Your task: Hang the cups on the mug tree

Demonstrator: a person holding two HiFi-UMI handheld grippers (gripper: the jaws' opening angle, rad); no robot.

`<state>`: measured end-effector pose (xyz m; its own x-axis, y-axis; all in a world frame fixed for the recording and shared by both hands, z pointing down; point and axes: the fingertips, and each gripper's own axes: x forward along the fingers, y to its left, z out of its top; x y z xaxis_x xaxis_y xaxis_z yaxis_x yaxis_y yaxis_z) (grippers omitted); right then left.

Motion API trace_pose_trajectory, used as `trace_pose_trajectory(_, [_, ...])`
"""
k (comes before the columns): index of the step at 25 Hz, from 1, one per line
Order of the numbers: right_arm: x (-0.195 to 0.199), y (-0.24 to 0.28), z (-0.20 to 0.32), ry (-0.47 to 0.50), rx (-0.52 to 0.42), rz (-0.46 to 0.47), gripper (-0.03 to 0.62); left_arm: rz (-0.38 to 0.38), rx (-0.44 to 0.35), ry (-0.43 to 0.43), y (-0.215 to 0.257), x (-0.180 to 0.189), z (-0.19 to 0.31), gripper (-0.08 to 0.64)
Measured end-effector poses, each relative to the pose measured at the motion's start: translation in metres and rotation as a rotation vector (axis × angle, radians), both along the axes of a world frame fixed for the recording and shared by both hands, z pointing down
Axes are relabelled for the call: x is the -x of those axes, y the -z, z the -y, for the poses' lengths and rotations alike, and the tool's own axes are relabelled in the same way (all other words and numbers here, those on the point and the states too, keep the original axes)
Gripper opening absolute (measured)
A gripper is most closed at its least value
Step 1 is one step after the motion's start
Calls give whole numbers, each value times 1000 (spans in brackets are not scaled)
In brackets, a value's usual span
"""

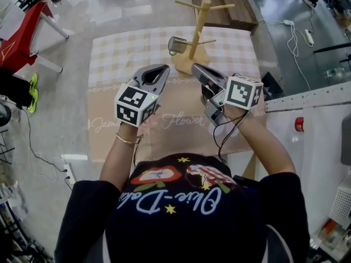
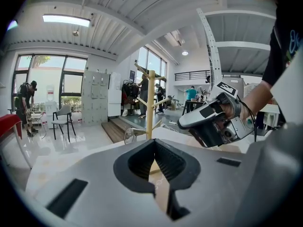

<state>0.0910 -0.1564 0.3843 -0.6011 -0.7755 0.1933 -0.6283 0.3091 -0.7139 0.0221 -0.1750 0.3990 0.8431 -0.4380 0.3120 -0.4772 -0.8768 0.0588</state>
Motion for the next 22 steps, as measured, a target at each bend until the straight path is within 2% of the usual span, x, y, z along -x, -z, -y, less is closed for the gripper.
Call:
trace_pose_trajectory(6, [-3, 2, -4, 3, -3, -8, 9, -27, -4, -22, -1, -3, -11, 9])
trace_pose_trajectory(22, [-20, 5, -14, 4, -10, -84, 9, -20, -22, -49, 3, -6, -18, 9])
